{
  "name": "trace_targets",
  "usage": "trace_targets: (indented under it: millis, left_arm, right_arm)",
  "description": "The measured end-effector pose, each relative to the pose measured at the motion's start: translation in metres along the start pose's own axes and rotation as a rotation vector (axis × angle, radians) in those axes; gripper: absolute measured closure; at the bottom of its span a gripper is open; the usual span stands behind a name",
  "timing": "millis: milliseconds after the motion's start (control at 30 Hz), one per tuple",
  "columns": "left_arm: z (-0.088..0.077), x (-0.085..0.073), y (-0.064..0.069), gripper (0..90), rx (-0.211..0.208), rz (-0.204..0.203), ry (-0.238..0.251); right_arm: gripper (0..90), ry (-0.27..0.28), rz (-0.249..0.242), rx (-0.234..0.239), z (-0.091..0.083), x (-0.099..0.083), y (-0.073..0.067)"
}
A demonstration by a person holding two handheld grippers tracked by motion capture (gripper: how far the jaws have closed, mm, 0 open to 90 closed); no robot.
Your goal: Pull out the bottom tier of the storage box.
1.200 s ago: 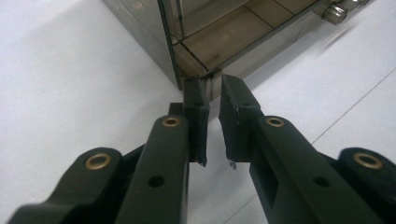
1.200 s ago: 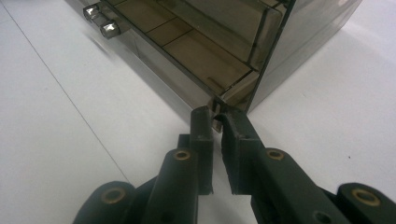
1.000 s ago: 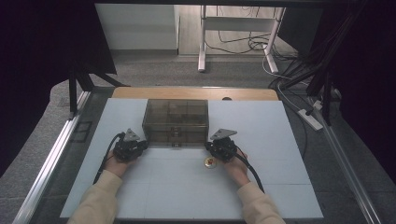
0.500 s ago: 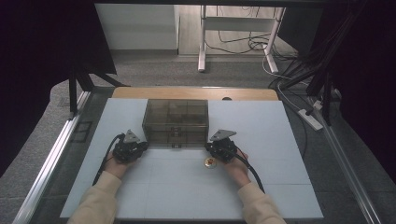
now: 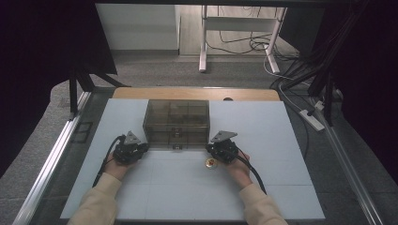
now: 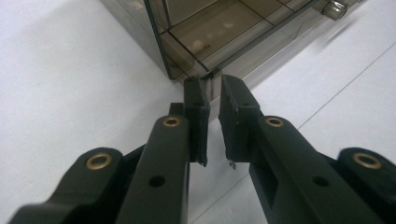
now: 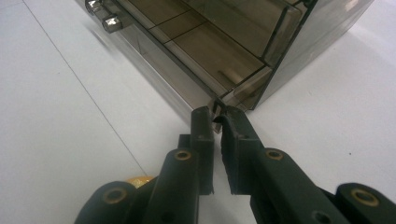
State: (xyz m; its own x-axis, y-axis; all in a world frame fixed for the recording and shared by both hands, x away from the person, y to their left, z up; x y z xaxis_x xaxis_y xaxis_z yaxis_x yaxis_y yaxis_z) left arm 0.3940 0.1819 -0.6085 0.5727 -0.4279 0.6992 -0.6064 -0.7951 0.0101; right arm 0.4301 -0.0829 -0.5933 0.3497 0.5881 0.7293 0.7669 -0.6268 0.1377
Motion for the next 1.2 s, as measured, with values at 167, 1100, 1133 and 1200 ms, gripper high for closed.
trace_targets:
  millis: [167, 1100, 1133, 1200]
  left_arm:
    - [-0.0006, -0.0005, 0.0007, 80.4, 0.001, 0.004, -0.002]
    - [-0.0043, -0.0040, 0.0050, 80.6, 0.003, 0.014, -0.007]
    - [-0.0044, -0.0041, 0.0053, 80.7, 0.002, 0.015, -0.007]
    - [-0.0047, -0.0044, 0.0059, 80.7, 0.001, 0.015, -0.007]
  right_arm:
    - [82.5, -0.002, 0.001, 0.001, -0.0006, -0.0003, -0.0008]
    - [83.0, -0.004, -0.025, 0.006, -0.0048, -0.0032, -0.0053]
    - [83.0, -0.004, -0.028, 0.006, -0.0051, -0.0034, -0.0053]
    - [83.0, 0.000, -0.026, 0.007, -0.0054, -0.0034, -0.0057]
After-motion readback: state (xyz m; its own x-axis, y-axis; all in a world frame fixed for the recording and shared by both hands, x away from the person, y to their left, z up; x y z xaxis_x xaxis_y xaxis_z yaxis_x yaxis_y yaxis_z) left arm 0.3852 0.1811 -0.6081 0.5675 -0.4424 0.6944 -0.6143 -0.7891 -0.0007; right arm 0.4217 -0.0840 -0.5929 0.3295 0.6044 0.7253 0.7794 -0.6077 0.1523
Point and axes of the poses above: each handheld gripper's, and its own axes: z roughly forward along the jaws, x roughly out of its top, y roughly to its right, the point moved 10 cm from there along z, roughly forward along the jaws, and after that the axes turned 3 degrees about -x, right-handed, at the moved point
